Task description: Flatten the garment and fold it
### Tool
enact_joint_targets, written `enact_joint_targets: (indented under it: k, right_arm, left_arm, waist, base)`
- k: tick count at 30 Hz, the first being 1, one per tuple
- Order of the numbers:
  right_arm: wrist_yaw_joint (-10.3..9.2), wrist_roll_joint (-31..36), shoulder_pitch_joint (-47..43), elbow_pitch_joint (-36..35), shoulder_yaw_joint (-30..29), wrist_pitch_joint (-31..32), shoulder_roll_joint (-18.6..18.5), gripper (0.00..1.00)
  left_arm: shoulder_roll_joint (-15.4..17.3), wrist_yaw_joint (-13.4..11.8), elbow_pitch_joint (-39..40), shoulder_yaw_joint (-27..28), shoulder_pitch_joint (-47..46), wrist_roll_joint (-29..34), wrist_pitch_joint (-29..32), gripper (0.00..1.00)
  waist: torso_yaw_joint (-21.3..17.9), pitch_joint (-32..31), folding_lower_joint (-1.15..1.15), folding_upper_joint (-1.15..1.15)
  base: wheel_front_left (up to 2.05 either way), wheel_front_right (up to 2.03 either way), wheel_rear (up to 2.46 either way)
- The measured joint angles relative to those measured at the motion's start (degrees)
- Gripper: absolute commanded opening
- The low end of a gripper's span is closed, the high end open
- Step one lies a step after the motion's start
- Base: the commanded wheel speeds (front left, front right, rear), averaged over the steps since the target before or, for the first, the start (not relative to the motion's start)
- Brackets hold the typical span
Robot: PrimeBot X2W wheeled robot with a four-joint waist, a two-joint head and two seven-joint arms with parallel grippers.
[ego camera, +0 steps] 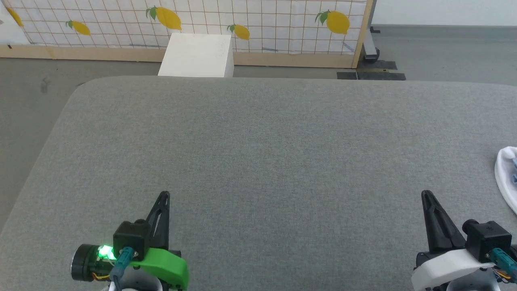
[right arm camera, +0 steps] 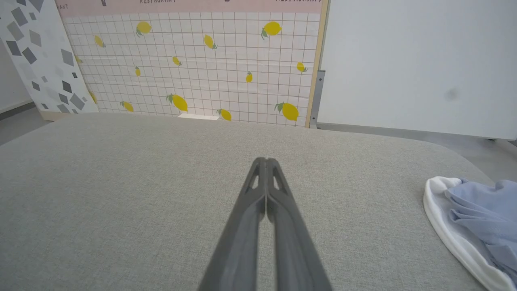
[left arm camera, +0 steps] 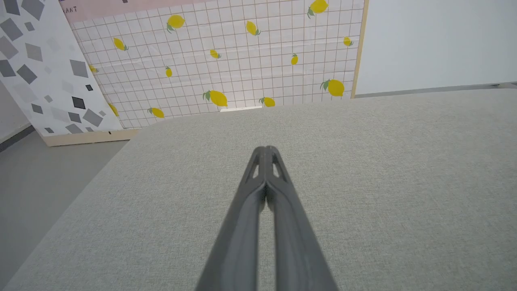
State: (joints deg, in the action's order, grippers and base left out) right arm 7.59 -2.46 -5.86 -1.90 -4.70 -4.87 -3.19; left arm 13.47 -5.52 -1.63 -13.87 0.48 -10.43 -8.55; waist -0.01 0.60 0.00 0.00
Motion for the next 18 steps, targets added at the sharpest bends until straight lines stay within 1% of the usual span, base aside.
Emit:
enact_joint_targets:
  k: [18]
  right_arm:
    - [0.00,0.51,1.14,0.37,1.01,1.03,0.01,0.00]
  left_arm:
    - [-2.38,1.21,0.30,3.01,-0.01,2.08,1.94,0.00]
  waist:
    - [0.00,-0.13,0.00,0.00]
  base:
    - [0.00,0.00,0.00]
